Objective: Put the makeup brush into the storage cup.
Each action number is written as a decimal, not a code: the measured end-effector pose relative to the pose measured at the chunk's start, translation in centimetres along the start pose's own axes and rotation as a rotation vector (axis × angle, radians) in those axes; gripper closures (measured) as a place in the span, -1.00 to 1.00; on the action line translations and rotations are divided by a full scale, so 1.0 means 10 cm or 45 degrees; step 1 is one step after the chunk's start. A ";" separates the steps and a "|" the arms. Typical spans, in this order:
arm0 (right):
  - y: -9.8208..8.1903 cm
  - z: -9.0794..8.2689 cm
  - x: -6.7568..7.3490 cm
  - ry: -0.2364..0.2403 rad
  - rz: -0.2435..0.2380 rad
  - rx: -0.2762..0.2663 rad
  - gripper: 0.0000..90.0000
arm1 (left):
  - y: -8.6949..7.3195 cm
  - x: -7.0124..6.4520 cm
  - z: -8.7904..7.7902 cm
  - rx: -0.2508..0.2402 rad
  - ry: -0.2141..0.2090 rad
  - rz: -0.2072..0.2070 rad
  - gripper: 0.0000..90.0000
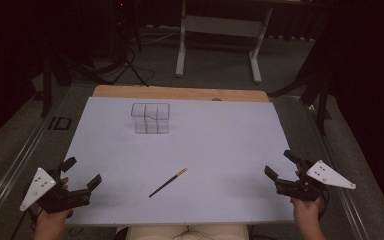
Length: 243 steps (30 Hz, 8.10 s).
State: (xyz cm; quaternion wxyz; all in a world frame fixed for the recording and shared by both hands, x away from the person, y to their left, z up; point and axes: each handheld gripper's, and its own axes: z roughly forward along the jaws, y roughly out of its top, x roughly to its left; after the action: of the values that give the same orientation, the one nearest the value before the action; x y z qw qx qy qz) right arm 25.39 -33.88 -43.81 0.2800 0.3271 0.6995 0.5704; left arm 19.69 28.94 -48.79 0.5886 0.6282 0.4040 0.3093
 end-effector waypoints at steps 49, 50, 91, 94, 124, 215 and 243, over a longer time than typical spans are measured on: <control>0.01 -0.02 0.03 -0.006 0.014 -0.005 -0.75 | 0.83 -0.30 0.48 0.408 -0.322 0.007 -0.97; 0.01 -0.02 0.03 -0.006 0.013 -0.003 -0.75 | 0.83 -0.30 0.48 0.408 -0.322 0.007 -0.97; 0.00 0.00 0.05 -0.003 0.000 0.017 -0.75 | 0.99 -0.78 1.14 0.769 -0.471 0.173 -0.97; 0.00 0.00 0.05 -0.001 0.000 0.019 -0.75 | 0.99 -0.81 1.17 0.781 -0.479 0.186 -0.97; 0.00 0.01 0.06 0.001 -0.005 0.029 -0.75 | 0.81 -1.04 1.54 1.002 -0.551 0.215 -0.95; -0.02 0.04 0.06 0.014 -0.015 0.060 -0.75 | 0.01 -1.30 2.42 1.585 -0.430 0.326 0.87; -0.02 0.04 0.06 0.008 -0.009 0.062 -0.75 | 0.59 -1.11 1.98 1.066 -0.528 0.053 0.88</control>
State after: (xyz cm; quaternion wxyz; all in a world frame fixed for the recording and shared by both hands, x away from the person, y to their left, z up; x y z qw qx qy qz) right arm 25.31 -33.19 -44.13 0.2718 0.3295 0.7152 0.5533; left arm 32.28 9.71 -44.23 0.3466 0.8682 0.3551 -0.0007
